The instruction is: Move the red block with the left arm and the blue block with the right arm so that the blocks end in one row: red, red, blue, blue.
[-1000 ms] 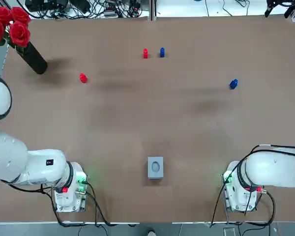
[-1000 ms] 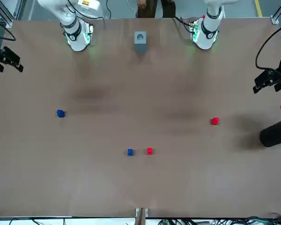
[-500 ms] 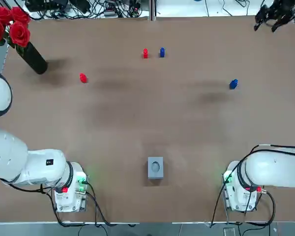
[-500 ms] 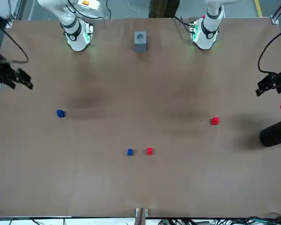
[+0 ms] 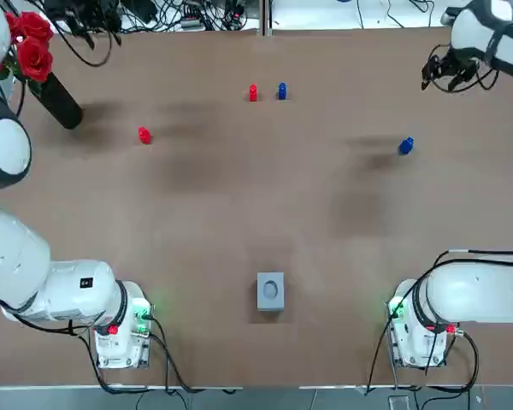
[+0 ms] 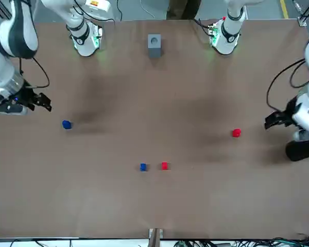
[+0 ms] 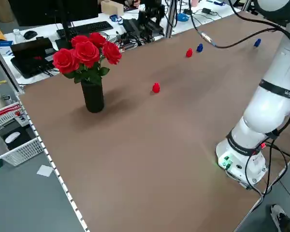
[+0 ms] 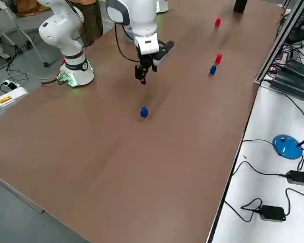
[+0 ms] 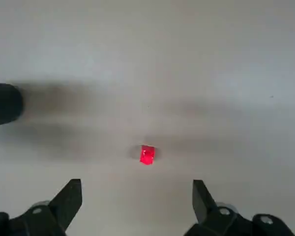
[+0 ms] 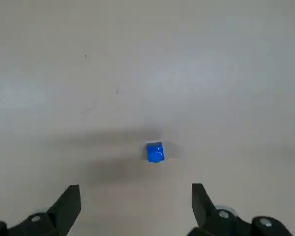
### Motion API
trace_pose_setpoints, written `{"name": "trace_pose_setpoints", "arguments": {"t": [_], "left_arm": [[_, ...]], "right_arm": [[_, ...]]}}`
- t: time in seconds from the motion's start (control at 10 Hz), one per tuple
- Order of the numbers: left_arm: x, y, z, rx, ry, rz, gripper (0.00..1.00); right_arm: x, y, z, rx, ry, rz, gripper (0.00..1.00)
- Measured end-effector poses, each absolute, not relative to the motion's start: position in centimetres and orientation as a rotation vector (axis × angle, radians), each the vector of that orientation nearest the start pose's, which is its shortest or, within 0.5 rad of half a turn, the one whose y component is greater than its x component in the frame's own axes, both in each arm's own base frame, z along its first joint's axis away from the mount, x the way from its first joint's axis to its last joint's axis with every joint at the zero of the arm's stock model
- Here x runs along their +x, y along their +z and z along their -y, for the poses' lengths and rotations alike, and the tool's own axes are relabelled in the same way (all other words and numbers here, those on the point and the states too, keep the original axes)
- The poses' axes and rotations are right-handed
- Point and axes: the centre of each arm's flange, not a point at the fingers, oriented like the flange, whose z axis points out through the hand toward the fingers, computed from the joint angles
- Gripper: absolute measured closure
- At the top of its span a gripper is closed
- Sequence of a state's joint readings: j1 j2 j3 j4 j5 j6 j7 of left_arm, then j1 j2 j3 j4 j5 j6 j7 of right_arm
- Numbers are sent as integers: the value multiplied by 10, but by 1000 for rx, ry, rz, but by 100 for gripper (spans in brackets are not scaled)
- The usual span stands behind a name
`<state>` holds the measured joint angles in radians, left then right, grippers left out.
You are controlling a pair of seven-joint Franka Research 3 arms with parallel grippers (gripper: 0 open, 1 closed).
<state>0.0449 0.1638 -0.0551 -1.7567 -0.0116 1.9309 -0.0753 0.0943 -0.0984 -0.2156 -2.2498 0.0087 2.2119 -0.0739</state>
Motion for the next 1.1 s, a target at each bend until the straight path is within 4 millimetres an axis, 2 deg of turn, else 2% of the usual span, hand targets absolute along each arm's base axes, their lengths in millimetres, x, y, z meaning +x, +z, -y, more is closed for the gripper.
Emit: {"name": "trace_pose_setpoints", "arguments": {"t": [0.3, 0.6, 0.8, 1.1], "left_arm": [[612, 397, 18, -3163, 59, 81, 1], [609, 327, 17, -3166, 56, 89, 2], [602, 293, 16, -3166, 80, 94, 4], [586, 259, 13, -3143, 166, 75, 9]], "right_arm": [[506, 344, 86, -3146, -120, -7, 0], [497, 286, 88, -3171, -120, 2, 0], [491, 261, 85, -3179, -108, 13, 0], [489, 235, 79, -3195, -136, 37, 2]]}}
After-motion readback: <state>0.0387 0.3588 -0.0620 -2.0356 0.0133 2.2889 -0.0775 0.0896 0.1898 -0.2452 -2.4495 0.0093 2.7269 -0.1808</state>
